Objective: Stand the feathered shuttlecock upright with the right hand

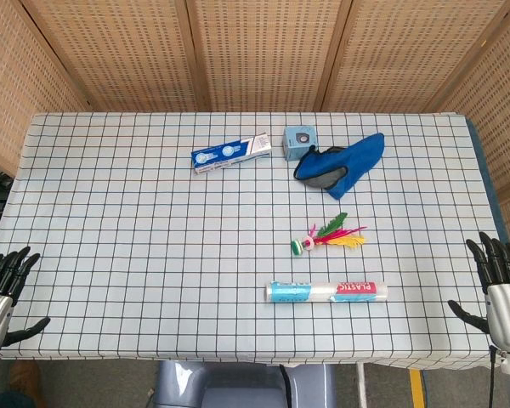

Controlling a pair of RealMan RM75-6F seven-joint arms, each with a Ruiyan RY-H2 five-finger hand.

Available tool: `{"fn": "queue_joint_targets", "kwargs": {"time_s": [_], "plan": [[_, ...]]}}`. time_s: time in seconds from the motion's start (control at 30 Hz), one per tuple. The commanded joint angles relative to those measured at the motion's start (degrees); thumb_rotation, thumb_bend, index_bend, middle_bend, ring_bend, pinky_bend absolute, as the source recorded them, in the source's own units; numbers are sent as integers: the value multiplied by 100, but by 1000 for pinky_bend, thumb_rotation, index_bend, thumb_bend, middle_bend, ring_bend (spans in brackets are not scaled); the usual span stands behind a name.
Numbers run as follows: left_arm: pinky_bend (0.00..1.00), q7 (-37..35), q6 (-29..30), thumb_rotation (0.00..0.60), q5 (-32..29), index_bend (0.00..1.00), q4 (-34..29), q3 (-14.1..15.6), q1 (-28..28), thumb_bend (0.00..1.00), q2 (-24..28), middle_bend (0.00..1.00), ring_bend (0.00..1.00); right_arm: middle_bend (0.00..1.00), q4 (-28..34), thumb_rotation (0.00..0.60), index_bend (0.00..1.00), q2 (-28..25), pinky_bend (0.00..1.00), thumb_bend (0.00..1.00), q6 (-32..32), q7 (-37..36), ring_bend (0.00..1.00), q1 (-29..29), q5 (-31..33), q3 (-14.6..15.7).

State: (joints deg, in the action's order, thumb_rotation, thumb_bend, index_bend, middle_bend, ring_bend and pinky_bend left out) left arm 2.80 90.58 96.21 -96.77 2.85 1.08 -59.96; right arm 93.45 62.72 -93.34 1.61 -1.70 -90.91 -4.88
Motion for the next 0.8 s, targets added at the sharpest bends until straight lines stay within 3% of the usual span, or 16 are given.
{"fn": "queue_joint_targets", "kwargs": {"time_s": [0.03, 0.33, 0.43, 0.57, 0.8], "plan": [[0, -73, -1, 600, -15, 0, -5, -5, 3, 0, 40, 0, 0, 0, 10, 600, 86, 5, 0, 0, 21, 17, 0, -2, 11, 7], [0, -78, -132, 600, -147, 0, 26, -48, 50, 0, -6, 0, 0, 0, -28, 600, 114, 38, 0, 0, 504, 50, 0, -281, 165, -78], [0, -75, -303, 600, -328, 0, 51, -146, 151, 0, -43, 0, 0, 0, -104, 600, 185, 3, 0, 0, 1410, 588, 0, -991, 289, -359], [0, -29, -428, 600, -468, 0, 70, -204, 213, 0, -80, 0, 0, 0, -104, 600, 280, 53, 0, 5, 2249, 717, 0, -1662, 521, -628], [0, 67, -611, 600, -728, 0, 84, -307, 304, 0, -134, 0, 0, 0, -866, 600, 399, 712, 0, 217, 3535, 695, 0, -2667, 1035, -848]]}}
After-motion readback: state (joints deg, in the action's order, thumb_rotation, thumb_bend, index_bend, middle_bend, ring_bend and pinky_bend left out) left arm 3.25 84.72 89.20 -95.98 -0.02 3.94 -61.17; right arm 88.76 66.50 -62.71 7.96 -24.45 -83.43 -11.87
